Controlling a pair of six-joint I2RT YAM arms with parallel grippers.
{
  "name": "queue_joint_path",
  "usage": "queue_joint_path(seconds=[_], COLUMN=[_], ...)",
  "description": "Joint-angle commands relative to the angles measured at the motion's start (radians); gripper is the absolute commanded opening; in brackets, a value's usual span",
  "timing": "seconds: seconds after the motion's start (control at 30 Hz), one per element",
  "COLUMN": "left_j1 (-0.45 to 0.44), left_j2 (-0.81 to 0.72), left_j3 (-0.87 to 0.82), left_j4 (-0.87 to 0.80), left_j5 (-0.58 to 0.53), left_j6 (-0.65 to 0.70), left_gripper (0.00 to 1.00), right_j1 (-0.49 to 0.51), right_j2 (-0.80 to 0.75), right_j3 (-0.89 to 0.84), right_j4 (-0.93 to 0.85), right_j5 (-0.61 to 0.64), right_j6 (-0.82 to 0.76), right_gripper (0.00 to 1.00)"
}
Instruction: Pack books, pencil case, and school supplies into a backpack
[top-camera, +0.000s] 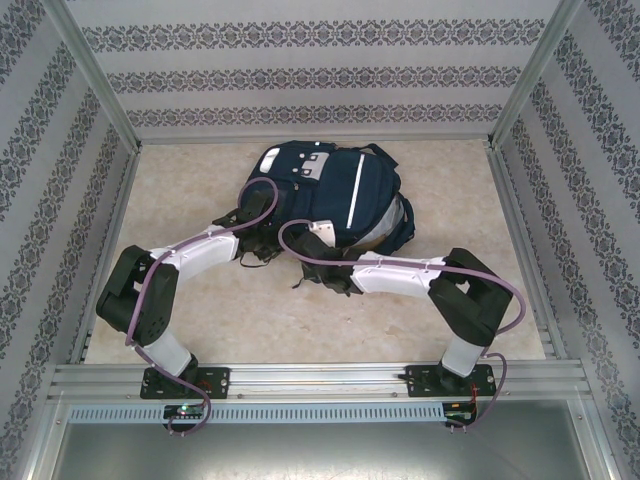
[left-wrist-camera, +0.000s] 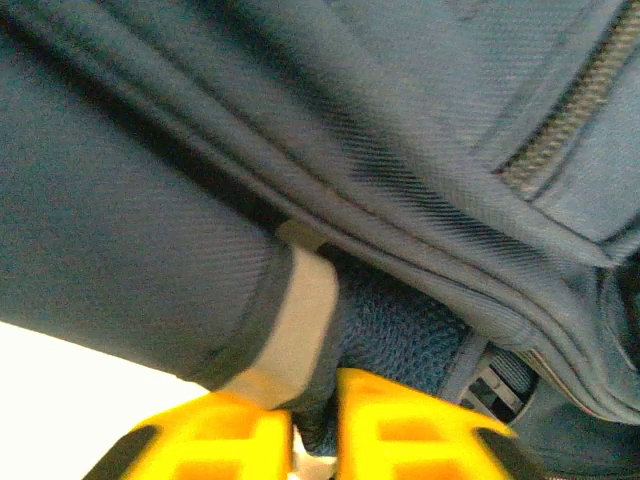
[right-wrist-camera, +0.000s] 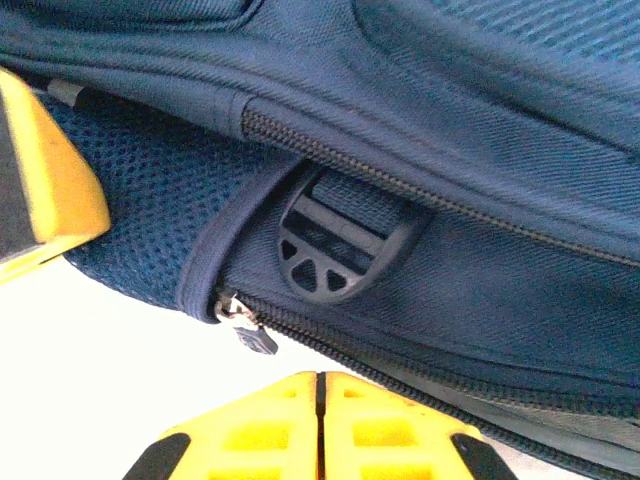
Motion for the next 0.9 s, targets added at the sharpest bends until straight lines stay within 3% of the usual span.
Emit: queue_joint_path(seconds=[0.0, 0.07, 0.53, 0.77, 0.87], left_j1=[0.015, 0.021, 0.069, 0.069, 0.069], left_j2=[-0.004, -0.005, 0.029, 0.077, 0.092], left_j3=[0.022, 0.011, -0.049, -0.083, -0.093], left_j4=[0.007, 0.009, 0.074, 0.125, 0.143], left_j5=[-0.008, -0.012, -0.012, -0.007, -0.011], left_j6=[0.021, 0.015, 0.004, -0.029, -0.034], left_gripper=[0.32, 0.41, 0.51, 0.46, 0.32], right_j1=[-0.014, -0.016, -0.017, -0.001, 0.006], right_j2=[-0.042, -0.056, -0.089, -0.05, -0.02], right_j3=[-0.019, -0.025, -0.016, 0.008, 0.024], right_j4=[-0.007, -0.007, 0.001, 0.004, 0.005], right_j5=[-0.001, 0.001, -0.031, -0.071, -0.088], right_j6=[-0.015, -0.018, -0.044, -0.05, -0.047], right_gripper=[0.1, 0.11, 0.21, 0.25, 0.26])
